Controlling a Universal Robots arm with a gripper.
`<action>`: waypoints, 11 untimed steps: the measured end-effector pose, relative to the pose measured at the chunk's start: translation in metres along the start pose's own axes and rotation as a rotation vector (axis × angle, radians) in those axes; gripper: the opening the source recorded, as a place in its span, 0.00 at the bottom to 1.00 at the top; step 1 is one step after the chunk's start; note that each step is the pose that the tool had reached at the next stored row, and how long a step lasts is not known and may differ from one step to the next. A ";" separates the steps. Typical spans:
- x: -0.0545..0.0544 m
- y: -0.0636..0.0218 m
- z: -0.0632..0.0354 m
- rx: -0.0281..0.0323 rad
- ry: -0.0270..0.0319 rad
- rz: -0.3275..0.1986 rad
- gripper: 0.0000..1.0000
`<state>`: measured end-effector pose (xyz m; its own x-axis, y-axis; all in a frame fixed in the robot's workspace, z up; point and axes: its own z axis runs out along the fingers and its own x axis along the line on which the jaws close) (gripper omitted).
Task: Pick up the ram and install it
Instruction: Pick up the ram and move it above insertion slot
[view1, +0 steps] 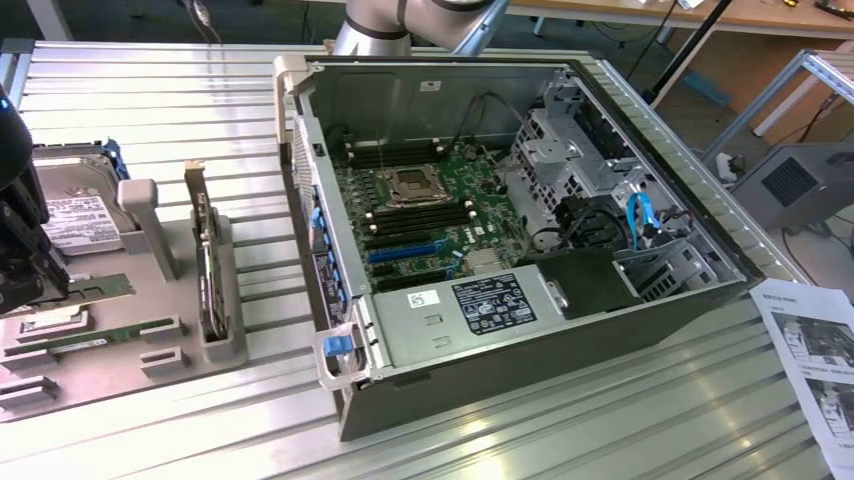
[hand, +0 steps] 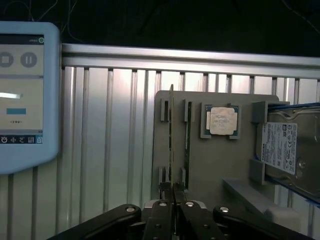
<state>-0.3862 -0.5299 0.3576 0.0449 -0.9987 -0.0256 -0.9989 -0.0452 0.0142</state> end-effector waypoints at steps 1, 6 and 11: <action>0.000 0.0000 -0.0014 0.0000 0.0000 0.000 0.13; 0.000 0.0001 -0.0094 -0.0001 0.0001 0.000 0.13; 0.000 0.0003 -0.0186 0.0000 0.0000 0.000 0.13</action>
<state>-0.3862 -0.5299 0.3762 0.0449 -0.9987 -0.0256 -0.9989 -0.0453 0.0142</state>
